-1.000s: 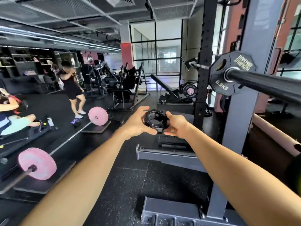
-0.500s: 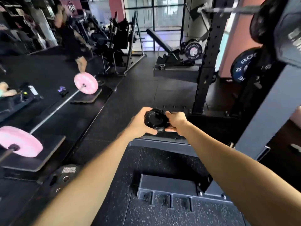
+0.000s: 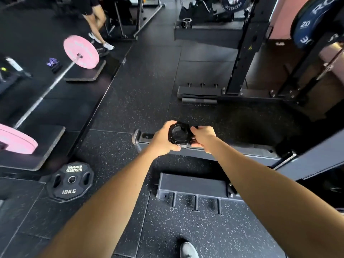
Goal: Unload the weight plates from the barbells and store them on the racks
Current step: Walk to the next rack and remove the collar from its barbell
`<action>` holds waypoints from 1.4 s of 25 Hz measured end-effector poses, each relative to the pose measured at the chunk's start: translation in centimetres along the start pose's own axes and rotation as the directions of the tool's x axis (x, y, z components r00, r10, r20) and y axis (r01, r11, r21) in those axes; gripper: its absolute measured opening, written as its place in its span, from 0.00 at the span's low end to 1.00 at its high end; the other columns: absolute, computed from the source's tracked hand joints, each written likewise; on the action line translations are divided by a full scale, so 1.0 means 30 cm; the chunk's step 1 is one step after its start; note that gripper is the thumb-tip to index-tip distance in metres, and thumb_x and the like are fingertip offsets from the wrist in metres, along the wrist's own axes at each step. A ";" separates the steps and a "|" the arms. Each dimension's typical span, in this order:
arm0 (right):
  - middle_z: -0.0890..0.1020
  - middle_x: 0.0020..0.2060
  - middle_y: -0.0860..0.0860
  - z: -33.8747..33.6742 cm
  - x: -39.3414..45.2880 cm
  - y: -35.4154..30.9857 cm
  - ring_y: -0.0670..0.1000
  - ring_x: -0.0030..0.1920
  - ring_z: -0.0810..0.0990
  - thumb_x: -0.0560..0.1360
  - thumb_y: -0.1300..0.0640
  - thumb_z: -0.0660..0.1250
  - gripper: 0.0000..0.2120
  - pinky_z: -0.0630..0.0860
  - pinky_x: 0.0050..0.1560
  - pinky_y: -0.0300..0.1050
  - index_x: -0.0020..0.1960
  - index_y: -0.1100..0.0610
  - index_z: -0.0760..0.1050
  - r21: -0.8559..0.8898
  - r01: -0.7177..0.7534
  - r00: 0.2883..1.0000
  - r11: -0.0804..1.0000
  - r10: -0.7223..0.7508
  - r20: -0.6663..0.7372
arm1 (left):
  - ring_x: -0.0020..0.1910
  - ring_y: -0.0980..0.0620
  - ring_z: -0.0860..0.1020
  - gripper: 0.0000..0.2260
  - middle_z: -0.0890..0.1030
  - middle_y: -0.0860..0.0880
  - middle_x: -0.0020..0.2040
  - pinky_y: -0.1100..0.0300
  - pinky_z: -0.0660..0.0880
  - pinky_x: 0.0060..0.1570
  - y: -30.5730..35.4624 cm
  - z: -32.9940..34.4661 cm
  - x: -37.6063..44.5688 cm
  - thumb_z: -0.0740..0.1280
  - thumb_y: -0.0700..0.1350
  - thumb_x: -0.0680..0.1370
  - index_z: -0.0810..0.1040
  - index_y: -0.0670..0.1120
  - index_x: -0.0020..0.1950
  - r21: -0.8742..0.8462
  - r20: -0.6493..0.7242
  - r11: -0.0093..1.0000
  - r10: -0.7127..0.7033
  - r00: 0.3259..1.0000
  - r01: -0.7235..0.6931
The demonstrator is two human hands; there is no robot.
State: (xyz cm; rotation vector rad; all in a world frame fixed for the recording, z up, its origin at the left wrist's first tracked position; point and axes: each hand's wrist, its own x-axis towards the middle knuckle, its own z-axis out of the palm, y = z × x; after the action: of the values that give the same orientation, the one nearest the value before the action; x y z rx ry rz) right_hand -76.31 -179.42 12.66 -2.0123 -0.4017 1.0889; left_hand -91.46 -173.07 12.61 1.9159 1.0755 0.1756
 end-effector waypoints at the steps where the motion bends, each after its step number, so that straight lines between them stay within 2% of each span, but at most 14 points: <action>1: 0.84 0.46 0.55 0.006 0.029 0.013 0.57 0.45 0.84 0.78 0.53 0.64 0.11 0.82 0.52 0.52 0.51 0.58 0.81 0.002 -0.012 1.000 1.000 0.012 -0.002 | 0.61 0.49 0.74 0.43 0.75 0.50 0.64 0.56 0.70 0.60 -0.016 0.010 0.028 0.79 0.36 0.63 0.63 0.54 0.72 0.001 0.015 1.000 -0.014 1.000 0.014; 5: 0.82 0.44 0.54 0.019 0.112 0.058 0.56 0.46 0.83 0.78 0.54 0.63 0.10 0.82 0.51 0.50 0.52 0.57 0.80 -0.046 -0.049 0.999 0.998 0.050 0.004 | 0.62 0.48 0.73 0.42 0.74 0.49 0.66 0.58 0.69 0.52 -0.074 0.057 0.107 0.77 0.36 0.65 0.61 0.54 0.73 0.022 0.059 0.998 -0.058 0.997 0.057; 8: 0.81 0.45 0.54 0.027 0.146 0.079 0.53 0.39 0.81 0.79 0.57 0.63 0.09 0.81 0.41 0.45 0.55 0.57 0.80 -0.075 -0.058 0.998 0.996 0.060 0.024 | 0.63 0.46 0.72 0.42 0.72 0.47 0.68 0.57 0.68 0.54 -0.103 0.079 0.139 0.77 0.37 0.67 0.59 0.55 0.73 0.038 0.076 0.996 -0.089 0.993 0.086; 11: 0.83 0.50 0.56 0.037 0.181 0.101 0.57 0.46 0.84 0.79 0.59 0.62 0.11 0.83 0.47 0.49 0.58 0.57 0.80 -0.049 -0.068 0.997 0.996 0.070 0.042 | 0.66 0.45 0.70 0.42 0.71 0.46 0.70 0.58 0.66 0.56 -0.115 0.097 0.162 0.76 0.36 0.68 0.57 0.54 0.75 0.059 0.072 0.994 -0.101 0.992 0.097; 14: 0.83 0.51 0.57 0.032 0.191 0.110 0.55 0.44 0.83 0.80 0.60 0.61 0.12 0.83 0.45 0.47 0.60 0.56 0.78 -0.036 -0.082 0.995 0.996 0.084 0.061 | 0.67 0.43 0.70 0.43 0.69 0.43 0.72 0.58 0.68 0.53 -0.117 0.108 0.174 0.75 0.37 0.70 0.54 0.54 0.77 0.096 0.079 0.991 -0.097 0.992 0.089; 16: 0.83 0.51 0.56 0.024 0.183 0.110 0.55 0.46 0.83 0.80 0.59 0.61 0.12 0.82 0.46 0.47 0.60 0.56 0.78 -0.086 -0.069 0.995 0.994 0.075 0.067 | 0.69 0.42 0.67 0.47 0.64 0.43 0.75 0.56 0.71 0.55 -0.102 0.101 0.158 0.75 0.36 0.69 0.50 0.56 0.78 0.118 0.084 0.988 -0.108 0.991 0.097; 18: 0.81 0.57 0.54 0.004 0.160 0.097 0.57 0.52 0.82 0.78 0.58 0.60 0.16 0.80 0.50 0.50 0.64 0.55 0.75 -0.252 0.032 0.999 0.967 -0.030 0.010 | 0.72 0.42 0.64 0.51 0.59 0.46 0.77 0.55 0.73 0.57 -0.082 0.076 0.134 0.77 0.37 0.67 0.48 0.59 0.77 0.088 0.057 0.990 -0.118 0.991 0.113; 19: 0.78 0.62 0.53 -0.011 0.144 0.086 0.57 0.55 0.81 0.76 0.57 0.60 0.20 0.79 0.54 0.51 0.69 0.54 0.71 -0.360 0.110 0.993 0.927 -0.121 -0.008 | 0.71 0.42 0.64 0.51 0.58 0.47 0.77 0.58 0.74 0.53 -0.067 0.059 0.117 0.78 0.38 0.66 0.49 0.60 0.77 0.073 0.033 0.992 -0.108 0.994 0.105; 20: 0.74 0.66 0.53 -0.026 0.123 0.072 0.57 0.58 0.78 0.76 0.57 0.59 0.24 0.77 0.58 0.53 0.72 0.52 0.68 -0.454 0.189 0.977 0.871 -0.212 0.000 | 0.70 0.43 0.65 0.48 0.59 0.47 0.76 0.61 0.74 0.48 -0.054 0.038 0.101 0.78 0.40 0.66 0.52 0.60 0.76 0.066 0.003 0.994 -0.089 0.996 0.088; 22: 0.70 0.70 0.52 -0.053 0.064 0.037 0.57 0.62 0.75 0.76 0.55 0.60 0.26 0.72 0.64 0.55 0.74 0.49 0.66 -0.559 0.327 0.933 0.762 -0.353 0.066 | 0.68 0.45 0.68 0.42 0.62 0.49 0.75 0.60 0.72 0.51 -0.022 -0.010 0.055 0.77 0.46 0.66 0.59 0.58 0.74 0.073 -0.053 0.996 -0.048 0.997 0.052; 25: 0.69 0.71 0.51 -0.085 -0.052 -0.015 0.56 0.61 0.76 0.76 0.51 0.63 0.26 0.68 0.68 0.54 0.73 0.48 0.66 -0.606 0.430 0.888 0.669 -0.432 0.154 | 0.70 0.52 0.66 0.35 0.65 0.54 0.72 0.59 0.62 0.59 0.031 -0.078 -0.046 0.76 0.51 0.68 0.64 0.57 0.72 0.110 -0.123 0.994 0.017 0.992 -0.003; 28: 0.68 0.72 0.51 -0.116 -0.225 -0.043 0.55 0.68 0.70 0.75 0.47 0.65 0.28 0.64 0.70 0.53 0.74 0.49 0.66 -0.641 0.495 0.839 0.587 -0.515 0.175 | 0.70 0.52 0.66 0.34 0.66 0.54 0.72 0.53 0.64 0.65 0.089 -0.133 -0.204 0.75 0.56 0.67 0.65 0.59 0.70 0.122 -0.171 0.991 0.075 0.982 -0.055; 35: 0.69 0.70 0.52 -0.232 -0.779 0.023 0.56 0.70 0.69 0.73 0.44 0.67 0.31 0.64 0.70 0.55 0.74 0.49 0.64 -0.657 0.565 0.737 0.498 -0.662 0.132 | 0.70 0.52 0.65 0.32 0.66 0.52 0.71 0.57 0.64 0.61 0.224 -0.159 -0.719 0.75 0.55 0.68 0.67 0.58 0.69 0.133 -0.232 0.971 0.227 0.946 -0.201</action>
State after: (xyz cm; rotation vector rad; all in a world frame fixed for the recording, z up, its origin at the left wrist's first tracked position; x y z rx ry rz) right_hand -84.28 -197.20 27.33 -2.2017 -1.4986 0.3277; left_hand -102.92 -187.41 26.62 2.1497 1.0514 0.4981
